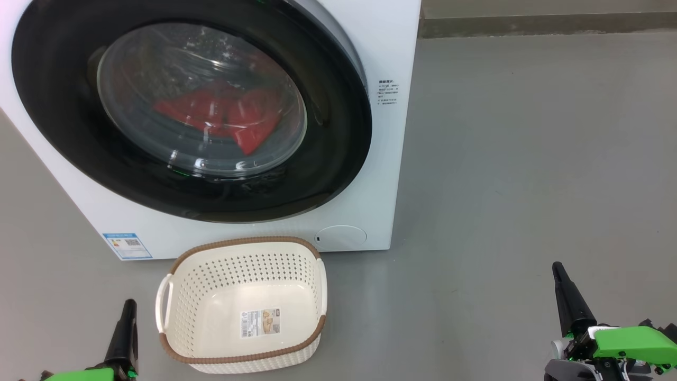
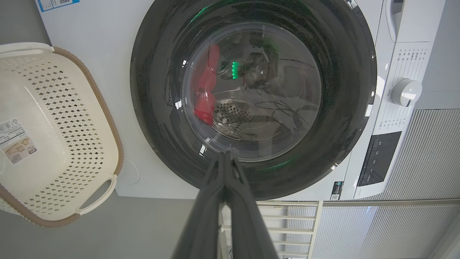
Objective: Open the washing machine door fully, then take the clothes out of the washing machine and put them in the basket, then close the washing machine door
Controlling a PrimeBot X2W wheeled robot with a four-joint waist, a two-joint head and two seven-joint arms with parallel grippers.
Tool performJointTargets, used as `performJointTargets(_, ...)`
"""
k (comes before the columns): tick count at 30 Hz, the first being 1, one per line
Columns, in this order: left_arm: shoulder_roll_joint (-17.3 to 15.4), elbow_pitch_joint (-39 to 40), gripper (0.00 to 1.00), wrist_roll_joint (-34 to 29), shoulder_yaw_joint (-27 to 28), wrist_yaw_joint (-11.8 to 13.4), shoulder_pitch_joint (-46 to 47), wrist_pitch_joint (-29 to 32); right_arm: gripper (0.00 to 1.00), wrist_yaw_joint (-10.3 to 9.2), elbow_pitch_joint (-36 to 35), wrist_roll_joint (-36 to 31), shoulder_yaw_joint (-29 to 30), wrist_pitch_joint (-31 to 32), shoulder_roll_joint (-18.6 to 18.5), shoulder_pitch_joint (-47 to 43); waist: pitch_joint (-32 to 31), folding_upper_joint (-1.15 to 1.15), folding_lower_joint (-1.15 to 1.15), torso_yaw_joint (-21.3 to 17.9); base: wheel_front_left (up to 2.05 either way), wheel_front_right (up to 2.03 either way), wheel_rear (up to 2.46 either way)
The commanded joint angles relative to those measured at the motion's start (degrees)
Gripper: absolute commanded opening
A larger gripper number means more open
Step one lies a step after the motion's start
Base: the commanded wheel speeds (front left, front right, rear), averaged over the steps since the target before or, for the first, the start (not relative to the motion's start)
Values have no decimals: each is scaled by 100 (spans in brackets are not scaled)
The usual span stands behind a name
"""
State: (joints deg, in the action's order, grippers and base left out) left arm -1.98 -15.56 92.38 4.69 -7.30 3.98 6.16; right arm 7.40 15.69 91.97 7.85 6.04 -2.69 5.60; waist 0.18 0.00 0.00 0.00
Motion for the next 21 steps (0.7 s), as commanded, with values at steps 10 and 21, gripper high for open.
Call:
performJointTargets(10, -89, 154, 0, -19, 181, -19, 220, 31, 0, 9, -167, 22, -135, 43, -19, 58, 0, 0, 0, 0, 0, 0, 0)
performJointTargets(21, -89, 154, 0, -19, 181, -19, 220, 31, 0, 9, -167, 22, -135, 43, -19, 58, 0, 0, 0, 0, 0, 0, 0)
